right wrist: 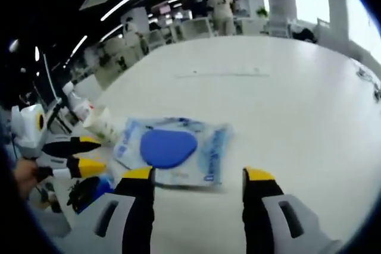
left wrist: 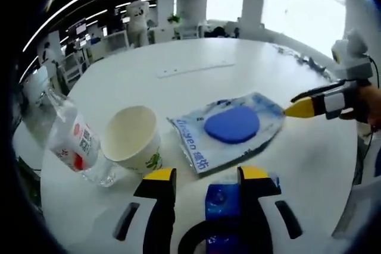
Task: Arrange the tabletop items into an orderly group along one side of the table until the central work area is clear of visible clutter.
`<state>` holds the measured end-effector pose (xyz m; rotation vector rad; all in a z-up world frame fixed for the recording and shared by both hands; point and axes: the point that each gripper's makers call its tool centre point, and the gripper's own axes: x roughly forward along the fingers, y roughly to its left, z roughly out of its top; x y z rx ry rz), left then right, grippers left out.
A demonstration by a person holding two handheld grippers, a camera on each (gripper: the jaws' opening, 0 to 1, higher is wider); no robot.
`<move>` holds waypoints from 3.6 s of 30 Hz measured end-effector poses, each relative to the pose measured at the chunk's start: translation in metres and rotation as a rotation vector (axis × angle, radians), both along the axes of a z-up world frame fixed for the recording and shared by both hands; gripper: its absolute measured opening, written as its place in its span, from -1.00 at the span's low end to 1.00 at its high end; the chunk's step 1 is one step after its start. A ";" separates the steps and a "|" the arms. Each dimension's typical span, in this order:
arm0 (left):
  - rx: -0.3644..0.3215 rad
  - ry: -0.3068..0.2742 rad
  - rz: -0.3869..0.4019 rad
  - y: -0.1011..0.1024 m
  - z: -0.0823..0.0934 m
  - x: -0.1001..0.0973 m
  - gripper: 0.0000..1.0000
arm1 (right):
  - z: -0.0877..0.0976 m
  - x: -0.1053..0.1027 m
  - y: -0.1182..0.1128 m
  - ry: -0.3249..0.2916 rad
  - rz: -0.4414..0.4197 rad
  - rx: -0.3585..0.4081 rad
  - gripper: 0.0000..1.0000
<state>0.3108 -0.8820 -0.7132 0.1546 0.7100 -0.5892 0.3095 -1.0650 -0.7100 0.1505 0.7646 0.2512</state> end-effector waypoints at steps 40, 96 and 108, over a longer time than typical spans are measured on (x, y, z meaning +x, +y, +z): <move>-0.011 -0.054 0.093 0.079 0.039 -0.052 0.99 | 0.042 -0.084 0.107 0.004 0.277 0.094 0.55; -0.320 0.351 0.403 0.099 -0.039 -0.097 -0.46 | -0.004 -0.110 0.197 0.172 0.254 0.268 -0.83; -0.359 0.411 0.457 0.098 -0.040 -0.099 -0.75 | -0.004 -0.115 0.203 0.229 0.218 0.383 -0.91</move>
